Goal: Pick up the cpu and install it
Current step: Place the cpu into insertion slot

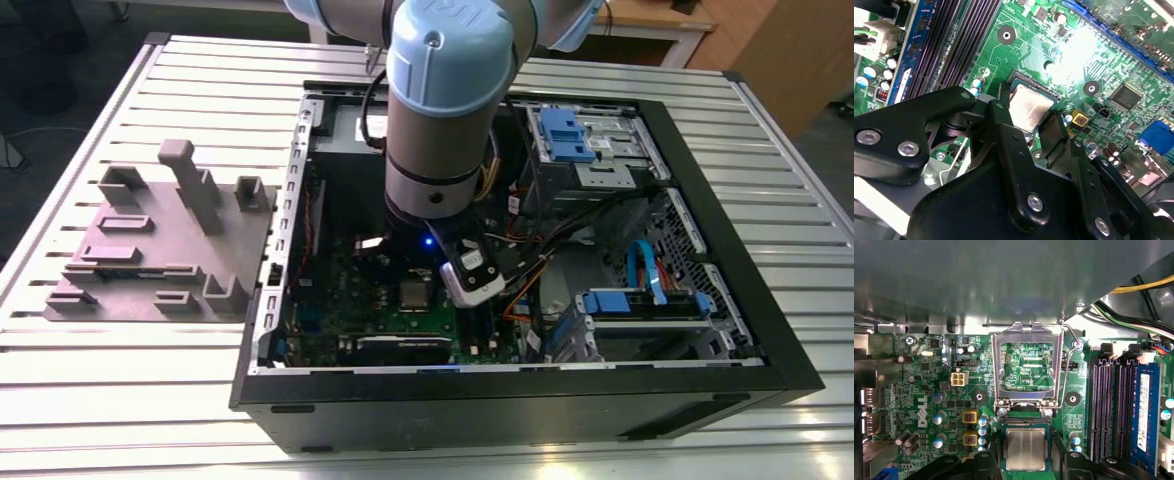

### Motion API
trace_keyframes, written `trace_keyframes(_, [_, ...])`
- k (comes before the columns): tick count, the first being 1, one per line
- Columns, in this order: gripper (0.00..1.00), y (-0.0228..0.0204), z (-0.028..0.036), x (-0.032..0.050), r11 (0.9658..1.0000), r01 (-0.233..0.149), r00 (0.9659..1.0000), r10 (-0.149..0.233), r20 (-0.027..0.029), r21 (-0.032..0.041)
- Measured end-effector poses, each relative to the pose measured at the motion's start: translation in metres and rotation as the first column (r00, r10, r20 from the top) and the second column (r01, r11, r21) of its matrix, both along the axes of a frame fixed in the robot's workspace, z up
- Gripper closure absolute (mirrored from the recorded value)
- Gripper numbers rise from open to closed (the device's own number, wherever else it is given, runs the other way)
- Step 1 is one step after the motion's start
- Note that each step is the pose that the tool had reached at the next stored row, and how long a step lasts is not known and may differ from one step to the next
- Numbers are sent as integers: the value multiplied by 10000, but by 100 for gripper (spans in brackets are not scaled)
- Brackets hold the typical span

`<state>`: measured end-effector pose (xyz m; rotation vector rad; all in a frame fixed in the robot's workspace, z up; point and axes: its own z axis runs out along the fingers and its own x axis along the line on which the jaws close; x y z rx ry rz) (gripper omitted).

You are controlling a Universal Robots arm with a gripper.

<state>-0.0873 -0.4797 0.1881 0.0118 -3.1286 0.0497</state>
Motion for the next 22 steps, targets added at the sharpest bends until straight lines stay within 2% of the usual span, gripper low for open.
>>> trace_keyframes(7, [52,1,-1,0,10000,1,10000,-1,-1,1])
trace_keyframes(8, [46,1,-3,1,10000,-1,10000,1,7,5])
trace_keyframes(9, [46,1,-3,1,10000,-1,10000,1,6,3])
trace_keyframes(10, [39,1,-3,1,10000,-1,10000,1,4,-1])
trace_keyframes(14, [39,0,4,1,10000,0,10000,0,0,-15])
trace_keyframes(19, [39,-1,13,1,10000,0,10000,0,-1,39])
trace_keyframes(21, [41,-1,12,0,10000,1,10000,-1,-2,50])
trace_keyframes(22, [47,-4,15,-1,10000,1,10000,-1,-5,58])
